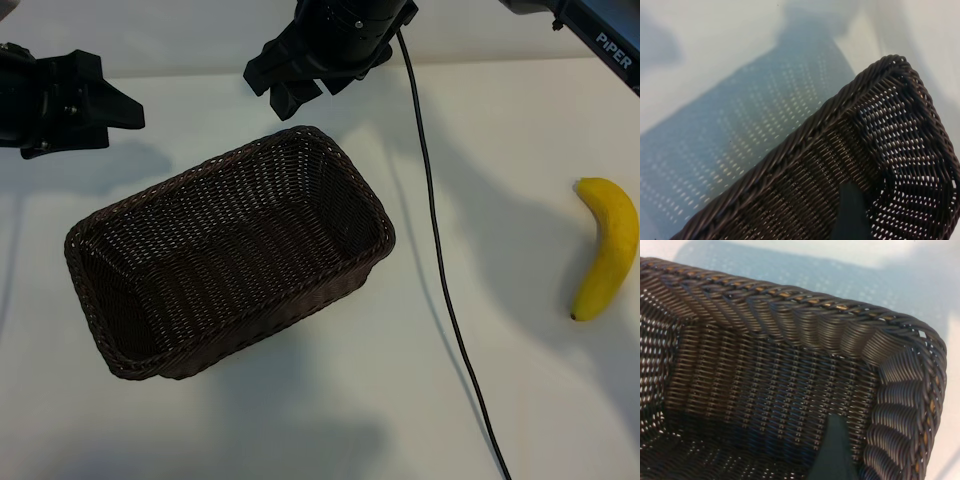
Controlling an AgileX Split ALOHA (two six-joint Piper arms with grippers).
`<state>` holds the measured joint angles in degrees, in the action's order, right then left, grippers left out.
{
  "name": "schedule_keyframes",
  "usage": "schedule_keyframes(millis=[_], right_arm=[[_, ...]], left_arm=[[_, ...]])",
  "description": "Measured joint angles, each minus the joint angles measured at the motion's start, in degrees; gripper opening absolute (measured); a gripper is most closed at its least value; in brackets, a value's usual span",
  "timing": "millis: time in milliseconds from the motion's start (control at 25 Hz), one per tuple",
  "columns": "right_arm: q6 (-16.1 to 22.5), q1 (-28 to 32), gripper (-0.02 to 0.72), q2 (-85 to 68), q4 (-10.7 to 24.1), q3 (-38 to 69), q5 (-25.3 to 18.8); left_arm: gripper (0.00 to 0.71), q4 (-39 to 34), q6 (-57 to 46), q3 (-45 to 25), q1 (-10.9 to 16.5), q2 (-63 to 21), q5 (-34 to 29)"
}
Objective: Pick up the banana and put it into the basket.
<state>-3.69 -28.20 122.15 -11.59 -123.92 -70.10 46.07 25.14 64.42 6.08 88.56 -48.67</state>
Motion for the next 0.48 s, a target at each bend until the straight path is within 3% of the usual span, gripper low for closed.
schedule_keyframes(millis=[480], right_arm=[[0.0, 0.0, 0.57, 0.0, -1.4, 0.0, 0.0]], left_arm=[[0.546, 0.0, 0.0, 0.0, 0.0, 0.0, 0.0]])
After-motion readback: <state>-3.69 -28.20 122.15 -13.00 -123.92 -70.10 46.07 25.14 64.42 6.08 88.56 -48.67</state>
